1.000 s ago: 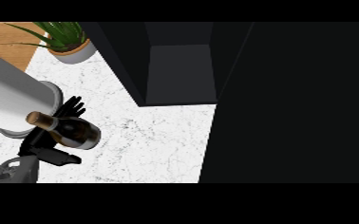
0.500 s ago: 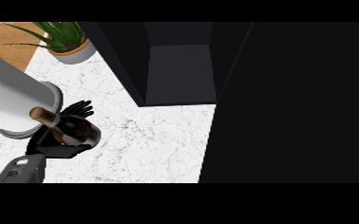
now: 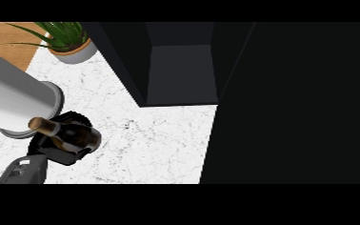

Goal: Pick up the wine, place it into the cabinet and close the cabinet

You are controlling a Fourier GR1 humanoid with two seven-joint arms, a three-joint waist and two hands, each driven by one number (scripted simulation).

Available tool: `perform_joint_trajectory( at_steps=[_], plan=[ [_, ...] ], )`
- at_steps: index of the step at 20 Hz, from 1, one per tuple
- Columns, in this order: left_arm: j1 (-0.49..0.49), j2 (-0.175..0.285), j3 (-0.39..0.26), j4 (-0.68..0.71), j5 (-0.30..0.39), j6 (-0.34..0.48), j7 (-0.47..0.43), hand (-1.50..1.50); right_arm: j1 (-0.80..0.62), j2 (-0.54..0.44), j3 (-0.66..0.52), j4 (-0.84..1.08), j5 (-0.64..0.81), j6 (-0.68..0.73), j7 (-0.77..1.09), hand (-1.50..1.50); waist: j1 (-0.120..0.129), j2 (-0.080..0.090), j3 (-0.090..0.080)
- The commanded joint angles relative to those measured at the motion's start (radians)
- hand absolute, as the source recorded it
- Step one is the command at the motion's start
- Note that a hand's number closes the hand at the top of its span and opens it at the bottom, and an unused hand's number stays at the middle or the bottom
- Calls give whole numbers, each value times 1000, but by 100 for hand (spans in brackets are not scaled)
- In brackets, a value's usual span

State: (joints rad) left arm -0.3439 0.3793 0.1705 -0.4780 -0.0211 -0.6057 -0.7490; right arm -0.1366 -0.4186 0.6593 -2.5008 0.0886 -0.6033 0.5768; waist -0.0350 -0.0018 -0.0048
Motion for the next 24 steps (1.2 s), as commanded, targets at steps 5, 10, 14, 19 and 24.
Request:
perform_joint_trajectory(
  at_steps=[5, 10, 14, 19, 24],
  plan=[
    [79, -148, 12, -48, 24, 157, -173, 150, 60, -25, 39, -151, 87, -37, 32, -150, 14, -8, 3],
    [141, -231, -2, -179, 55, 242, -110, 150, 110, -31, 59, -124, 87, -41, -34, -150, 28, -7, 5],
    [175, -253, -24, -281, 84, 213, -33, 150, 137, -92, 65, -188, 92, -44, -10, -150, 22, -13, 6],
    [259, -342, -91, -457, 98, 229, 33, 150, 134, -104, 15, -190, 60, -51, -11, -150, 29, -13, 7],
    [320, -365, -146, -696, 119, 254, 191, 150, 124, -89, 41, -182, 80, -56, -8, -150, 34, -9, 5]
  ],
)
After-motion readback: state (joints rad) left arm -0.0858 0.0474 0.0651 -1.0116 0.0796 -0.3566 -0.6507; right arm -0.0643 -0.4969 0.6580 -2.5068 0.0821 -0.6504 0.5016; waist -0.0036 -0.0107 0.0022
